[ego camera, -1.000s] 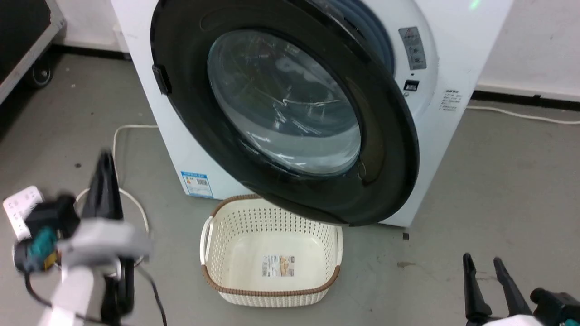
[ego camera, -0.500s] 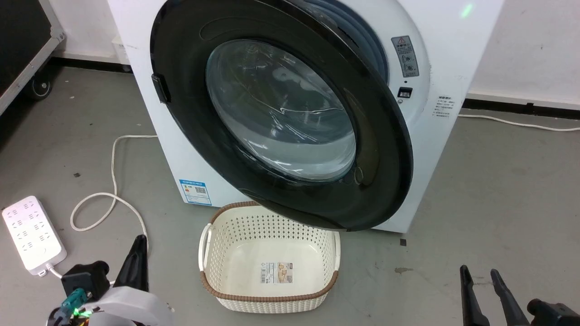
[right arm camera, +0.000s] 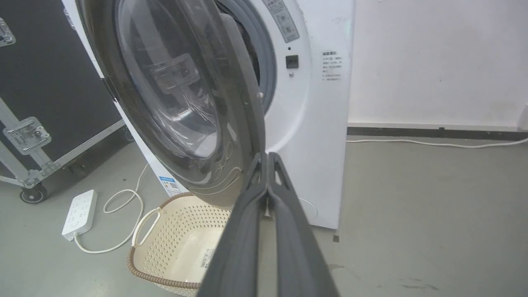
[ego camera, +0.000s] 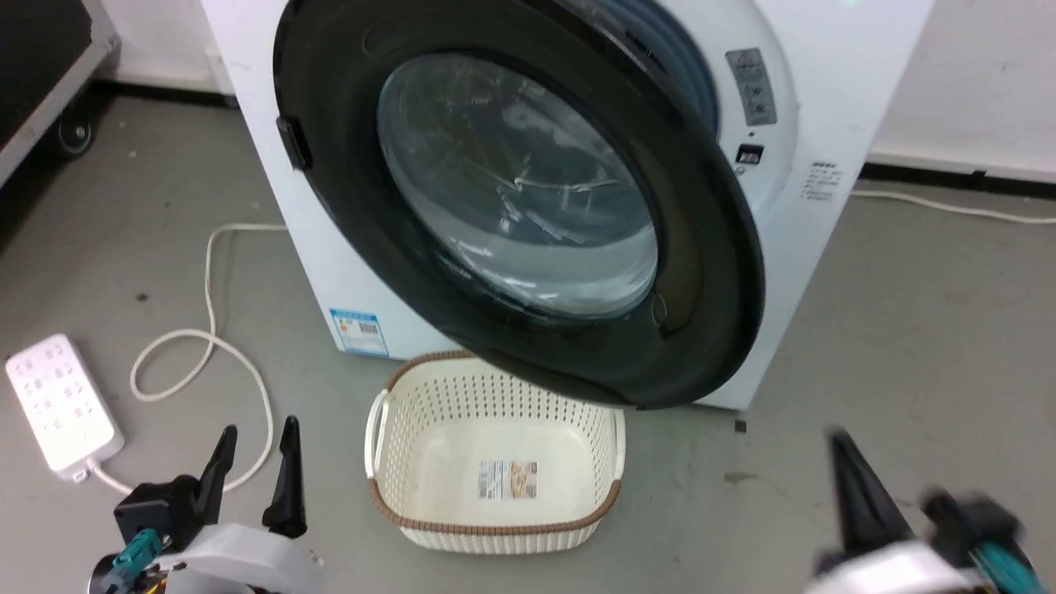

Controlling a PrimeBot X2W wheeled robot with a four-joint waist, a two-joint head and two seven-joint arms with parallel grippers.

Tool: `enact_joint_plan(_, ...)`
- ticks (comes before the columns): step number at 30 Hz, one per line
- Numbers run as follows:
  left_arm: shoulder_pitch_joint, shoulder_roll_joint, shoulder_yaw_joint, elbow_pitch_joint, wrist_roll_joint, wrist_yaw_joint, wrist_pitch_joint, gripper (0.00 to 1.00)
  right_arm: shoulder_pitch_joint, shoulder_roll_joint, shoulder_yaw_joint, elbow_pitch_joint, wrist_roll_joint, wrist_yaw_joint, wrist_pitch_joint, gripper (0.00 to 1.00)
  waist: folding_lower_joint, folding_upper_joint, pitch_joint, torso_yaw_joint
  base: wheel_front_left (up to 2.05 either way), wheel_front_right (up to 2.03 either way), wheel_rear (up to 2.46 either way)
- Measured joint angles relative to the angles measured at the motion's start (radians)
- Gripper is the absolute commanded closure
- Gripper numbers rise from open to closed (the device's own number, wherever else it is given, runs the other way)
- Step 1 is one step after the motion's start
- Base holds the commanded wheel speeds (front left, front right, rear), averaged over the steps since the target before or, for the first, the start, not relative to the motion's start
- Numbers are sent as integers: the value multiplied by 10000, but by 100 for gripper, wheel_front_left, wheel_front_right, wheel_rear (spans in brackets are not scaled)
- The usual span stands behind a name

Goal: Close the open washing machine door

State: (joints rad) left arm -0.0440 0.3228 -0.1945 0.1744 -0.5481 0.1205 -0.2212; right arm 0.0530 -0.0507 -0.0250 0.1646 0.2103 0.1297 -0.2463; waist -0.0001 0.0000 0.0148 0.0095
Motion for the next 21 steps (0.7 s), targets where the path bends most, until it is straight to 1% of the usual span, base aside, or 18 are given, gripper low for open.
enact_joint_plan(1, -68, 2, -17, -73, 21, 4, -13, 0, -475, 0, 410, -165, -198, 0, 222, 100, 1, 0, 152, 47, 0, 0, 0)
enact_joint_plan(4, -285, 2, -98, -167, 109, 6, -31, 0, -1431, 6, 997, -140, -499, 2, 652, 100, 1, 0, 434, 140, 0, 0, 0)
enact_joint_plan(8, -646, -31, -255, -242, 245, -6, -84, 0, -2677, 8, 1279, 460, -872, 2, 1057, 100, 3, 0, 835, 347, 0, 0, 0)
enact_joint_plan(14, -1004, -98, -428, -226, 403, -109, -148, 0, -3707, 10, 1035, 1517, -1051, 2, 1181, 100, 3, 0, 1311, 772, 0, 0, 0)
enact_joint_plan(17, -1169, -232, -489, -173, 449, -182, -192, 0, -3899, 12, 650, 1839, -1055, 2, 1166, 100, 3, 0, 1479, 963, 0, 0, 0)
enact_joint_plan(18, -1299, -332, -516, -84, 449, -221, -234, 0, -4073, 6, 211, 2069, -1091, 2, 1110, 100, 3, 0, 1596, 1124, 0, 0, 0)
enact_joint_plan(21, -1392, -437, -554, -13, 454, -291, -265, 0, -4237, 29, -215, 2203, -1160, 21, 1062, 100, 2, 0, 1669, 1265, 0, 0, 0)
